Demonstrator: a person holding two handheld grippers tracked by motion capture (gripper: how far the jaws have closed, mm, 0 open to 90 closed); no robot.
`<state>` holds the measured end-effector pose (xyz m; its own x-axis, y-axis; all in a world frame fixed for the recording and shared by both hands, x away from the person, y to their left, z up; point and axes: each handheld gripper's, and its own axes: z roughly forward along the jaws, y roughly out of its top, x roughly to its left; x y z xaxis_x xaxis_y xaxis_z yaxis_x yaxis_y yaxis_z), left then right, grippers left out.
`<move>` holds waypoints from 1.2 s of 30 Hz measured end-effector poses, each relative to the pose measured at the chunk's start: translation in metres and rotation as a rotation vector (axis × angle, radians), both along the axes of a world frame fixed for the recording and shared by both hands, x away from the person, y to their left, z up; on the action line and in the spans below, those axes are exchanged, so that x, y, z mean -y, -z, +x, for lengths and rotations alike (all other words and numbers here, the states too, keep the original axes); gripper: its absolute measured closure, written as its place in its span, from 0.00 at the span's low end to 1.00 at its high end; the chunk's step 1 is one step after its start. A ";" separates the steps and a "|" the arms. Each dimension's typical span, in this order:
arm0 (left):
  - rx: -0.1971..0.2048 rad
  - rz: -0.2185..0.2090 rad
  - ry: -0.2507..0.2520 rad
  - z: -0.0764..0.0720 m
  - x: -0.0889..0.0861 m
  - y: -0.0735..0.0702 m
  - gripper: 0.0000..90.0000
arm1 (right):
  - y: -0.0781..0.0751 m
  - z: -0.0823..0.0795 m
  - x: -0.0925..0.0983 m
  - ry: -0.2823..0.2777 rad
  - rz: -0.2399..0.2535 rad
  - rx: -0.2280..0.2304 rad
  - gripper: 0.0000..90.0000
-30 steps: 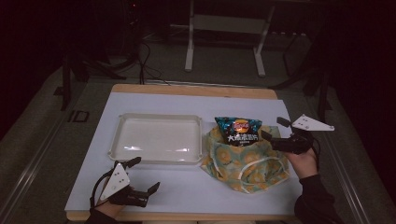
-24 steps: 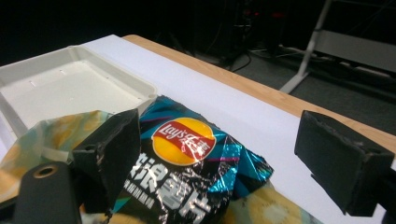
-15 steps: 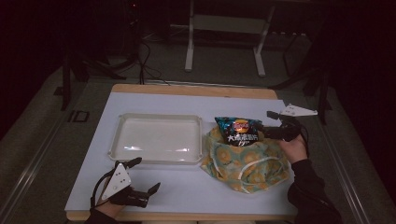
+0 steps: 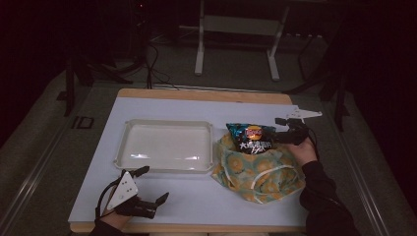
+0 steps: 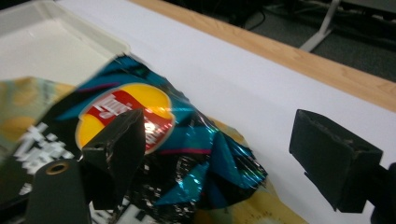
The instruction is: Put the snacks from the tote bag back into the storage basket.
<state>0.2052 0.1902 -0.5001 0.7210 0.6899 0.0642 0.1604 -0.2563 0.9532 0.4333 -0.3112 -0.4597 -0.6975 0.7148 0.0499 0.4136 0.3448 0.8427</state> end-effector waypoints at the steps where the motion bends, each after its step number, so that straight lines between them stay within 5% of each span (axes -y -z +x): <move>1: -0.002 0.000 -0.001 0.000 0.000 0.000 0.00 | 0.001 0.002 0.000 -0.011 0.002 -0.014 0.22; 8: -0.006 0.002 0.000 0.001 0.000 0.000 0.00 | 0.008 0.011 0.006 -0.046 0.021 -0.080 0.28; 17: -0.012 0.002 0.007 0.001 0.000 0.001 0.00 | 0.013 0.015 0.008 -0.107 -0.028 -0.161 0.53; 19: -0.012 0.002 0.008 0.001 0.000 0.001 0.00 | 0.014 0.016 0.008 -0.105 -0.030 -0.177 0.60; 24: -0.016 0.004 0.012 0.001 0.000 0.001 0.00 | 0.014 0.015 0.005 -0.113 -0.063 -0.206 0.99; 36: -0.013 0.005 0.005 0.001 0.001 0.001 0.00 | 0.008 0.000 0.010 -0.065 -0.046 -0.129 1.00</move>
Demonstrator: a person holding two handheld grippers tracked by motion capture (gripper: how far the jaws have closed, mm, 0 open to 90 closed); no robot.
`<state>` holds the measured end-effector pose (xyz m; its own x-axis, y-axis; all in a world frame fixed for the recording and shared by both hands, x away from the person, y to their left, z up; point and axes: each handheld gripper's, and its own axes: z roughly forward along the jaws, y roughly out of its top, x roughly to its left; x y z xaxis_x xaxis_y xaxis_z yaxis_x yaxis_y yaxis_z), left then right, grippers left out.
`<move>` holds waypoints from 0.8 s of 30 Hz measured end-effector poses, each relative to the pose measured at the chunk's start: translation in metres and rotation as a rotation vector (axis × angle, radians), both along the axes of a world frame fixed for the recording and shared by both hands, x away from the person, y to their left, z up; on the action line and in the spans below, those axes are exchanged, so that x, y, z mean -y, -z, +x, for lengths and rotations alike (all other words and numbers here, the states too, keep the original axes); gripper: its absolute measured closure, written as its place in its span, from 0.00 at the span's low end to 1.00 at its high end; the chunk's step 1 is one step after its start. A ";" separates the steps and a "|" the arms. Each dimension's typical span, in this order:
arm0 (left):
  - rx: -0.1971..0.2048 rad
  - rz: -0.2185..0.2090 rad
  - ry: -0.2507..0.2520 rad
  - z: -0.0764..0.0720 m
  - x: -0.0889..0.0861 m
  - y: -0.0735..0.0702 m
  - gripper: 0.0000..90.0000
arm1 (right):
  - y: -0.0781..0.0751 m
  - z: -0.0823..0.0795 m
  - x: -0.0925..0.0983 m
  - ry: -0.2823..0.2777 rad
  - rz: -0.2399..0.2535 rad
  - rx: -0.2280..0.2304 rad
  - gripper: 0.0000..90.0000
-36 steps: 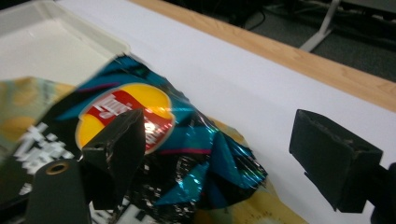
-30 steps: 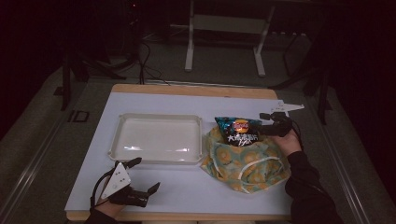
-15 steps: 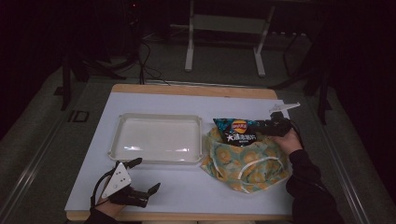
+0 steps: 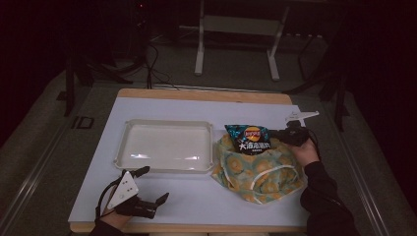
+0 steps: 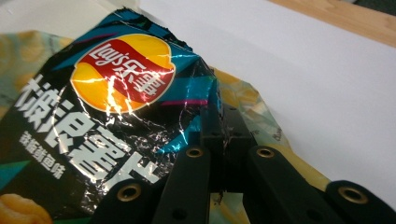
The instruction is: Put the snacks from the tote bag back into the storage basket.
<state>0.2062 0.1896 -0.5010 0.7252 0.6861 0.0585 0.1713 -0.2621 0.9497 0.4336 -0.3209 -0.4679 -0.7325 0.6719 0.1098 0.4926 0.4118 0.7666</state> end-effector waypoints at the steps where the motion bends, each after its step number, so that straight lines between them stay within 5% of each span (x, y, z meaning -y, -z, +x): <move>1: 0.000 0.001 -0.001 0.000 0.000 0.000 0.00 | -0.001 -0.001 0.000 -0.003 0.001 0.003 1.00; 9: 0.002 0.003 -0.005 0.000 0.000 0.000 0.00 | -0.019 -0.009 -0.001 -0.017 0.021 0.046 1.00; 24: 0.002 0.001 -0.006 0.000 -0.001 0.000 0.00 | -0.076 -0.033 -0.011 -0.109 0.076 0.186 1.00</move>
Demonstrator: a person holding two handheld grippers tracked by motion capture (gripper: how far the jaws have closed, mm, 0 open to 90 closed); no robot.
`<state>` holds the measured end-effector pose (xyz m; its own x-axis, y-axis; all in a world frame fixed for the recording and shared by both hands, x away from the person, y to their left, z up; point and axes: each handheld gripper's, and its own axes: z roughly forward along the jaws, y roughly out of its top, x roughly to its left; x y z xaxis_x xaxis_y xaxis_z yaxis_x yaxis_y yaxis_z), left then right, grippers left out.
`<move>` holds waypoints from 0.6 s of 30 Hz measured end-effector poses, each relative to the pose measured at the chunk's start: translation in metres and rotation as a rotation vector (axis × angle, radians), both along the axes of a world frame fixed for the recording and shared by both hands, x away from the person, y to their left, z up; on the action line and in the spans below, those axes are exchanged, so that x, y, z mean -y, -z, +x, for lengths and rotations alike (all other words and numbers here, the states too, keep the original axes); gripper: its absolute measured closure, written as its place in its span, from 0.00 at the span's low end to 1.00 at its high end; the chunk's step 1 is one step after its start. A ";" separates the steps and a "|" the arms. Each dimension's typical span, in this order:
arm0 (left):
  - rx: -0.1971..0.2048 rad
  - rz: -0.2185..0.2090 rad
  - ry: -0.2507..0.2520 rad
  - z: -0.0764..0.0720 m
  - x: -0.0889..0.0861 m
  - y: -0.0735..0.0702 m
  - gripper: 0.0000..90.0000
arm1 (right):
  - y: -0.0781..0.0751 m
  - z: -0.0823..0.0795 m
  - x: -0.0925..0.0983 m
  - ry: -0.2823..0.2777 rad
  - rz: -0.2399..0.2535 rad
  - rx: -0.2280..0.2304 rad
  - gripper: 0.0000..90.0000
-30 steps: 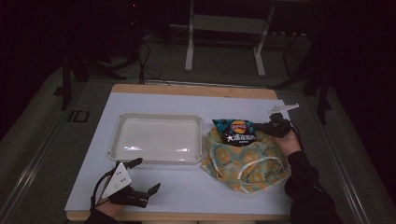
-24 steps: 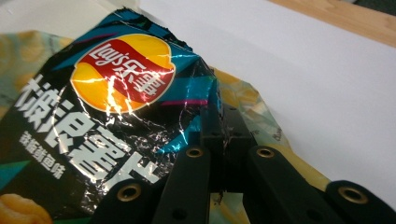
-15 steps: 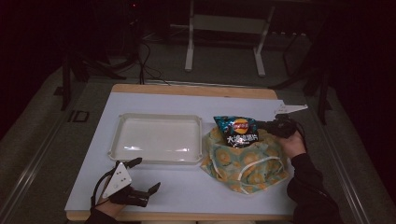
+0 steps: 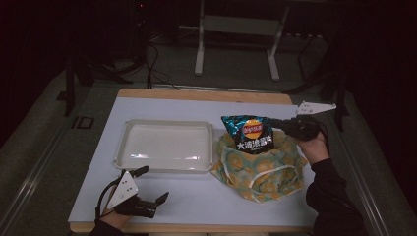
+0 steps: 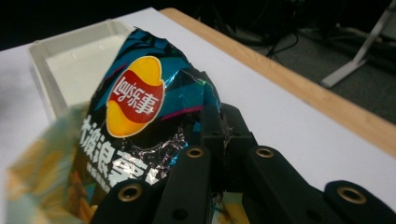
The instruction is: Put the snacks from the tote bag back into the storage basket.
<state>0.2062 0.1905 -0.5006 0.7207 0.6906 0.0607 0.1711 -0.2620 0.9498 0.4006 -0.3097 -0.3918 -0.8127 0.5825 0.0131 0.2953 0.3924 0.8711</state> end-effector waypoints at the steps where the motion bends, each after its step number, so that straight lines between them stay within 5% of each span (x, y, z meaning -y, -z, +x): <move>1: 0.000 -0.001 0.000 0.000 0.000 0.000 0.00 | -0.004 -0.001 0.000 0.000 0.000 0.006 1.00; 18: -0.002 -0.002 -0.002 0.000 0.000 0.000 0.00 | -0.059 -0.010 0.014 0.032 0.045 0.108 1.00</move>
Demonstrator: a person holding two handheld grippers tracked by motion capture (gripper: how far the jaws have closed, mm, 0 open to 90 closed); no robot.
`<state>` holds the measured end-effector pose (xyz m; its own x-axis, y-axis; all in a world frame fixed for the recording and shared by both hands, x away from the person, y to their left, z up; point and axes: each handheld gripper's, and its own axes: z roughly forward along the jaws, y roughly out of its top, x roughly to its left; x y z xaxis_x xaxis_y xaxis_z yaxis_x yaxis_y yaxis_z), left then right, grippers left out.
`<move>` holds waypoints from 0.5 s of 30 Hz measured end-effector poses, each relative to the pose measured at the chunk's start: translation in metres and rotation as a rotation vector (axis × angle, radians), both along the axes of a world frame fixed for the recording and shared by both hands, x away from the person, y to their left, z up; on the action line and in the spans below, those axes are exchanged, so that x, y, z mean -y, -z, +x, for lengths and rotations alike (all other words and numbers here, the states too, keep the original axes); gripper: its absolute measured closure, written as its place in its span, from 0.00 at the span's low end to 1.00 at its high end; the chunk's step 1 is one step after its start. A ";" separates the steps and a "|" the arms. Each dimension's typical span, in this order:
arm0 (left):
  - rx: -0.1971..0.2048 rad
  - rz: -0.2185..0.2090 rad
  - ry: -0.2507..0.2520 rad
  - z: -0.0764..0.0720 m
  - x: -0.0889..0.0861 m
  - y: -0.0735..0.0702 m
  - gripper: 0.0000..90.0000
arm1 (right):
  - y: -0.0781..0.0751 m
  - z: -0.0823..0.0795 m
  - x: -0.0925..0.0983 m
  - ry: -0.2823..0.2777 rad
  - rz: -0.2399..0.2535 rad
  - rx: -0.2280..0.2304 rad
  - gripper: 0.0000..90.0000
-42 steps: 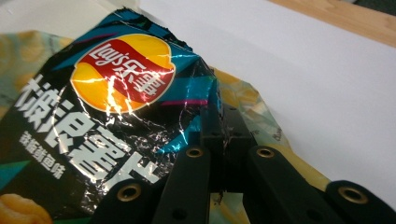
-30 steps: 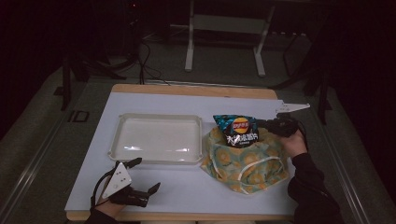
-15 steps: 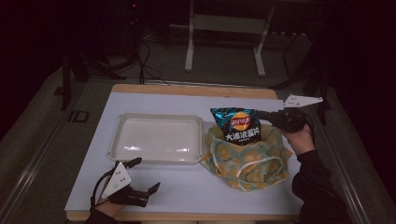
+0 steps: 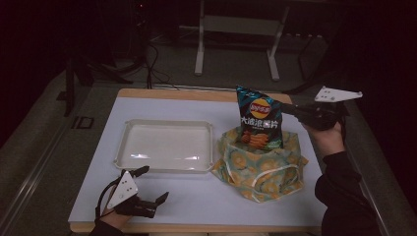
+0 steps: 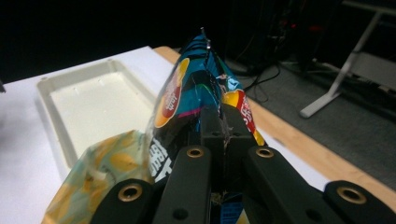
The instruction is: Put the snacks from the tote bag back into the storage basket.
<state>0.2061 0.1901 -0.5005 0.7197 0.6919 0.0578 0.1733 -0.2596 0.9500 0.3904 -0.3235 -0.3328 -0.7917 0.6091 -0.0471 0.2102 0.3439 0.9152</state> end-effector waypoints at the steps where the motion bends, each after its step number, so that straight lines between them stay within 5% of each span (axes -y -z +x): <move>1: 0.000 0.000 0.002 0.000 0.000 0.000 0.00 | -0.005 0.000 0.001 0.006 0.002 0.006 1.00; 8: 0.002 -0.007 -0.003 0.000 0.000 0.000 0.00 | -0.036 -0.001 0.001 0.001 0.039 0.057 1.00; 15: 0.004 -0.007 0.001 -0.001 -0.001 -0.001 0.00 | -0.063 -0.001 -0.020 -0.034 0.039 0.099 1.00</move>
<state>0.2053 0.1911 -0.4997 0.7199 0.6919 0.0558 0.1691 -0.2528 0.9526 0.3892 -0.3037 -0.2695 -0.8045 0.5849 -0.1032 0.1065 0.3130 0.9438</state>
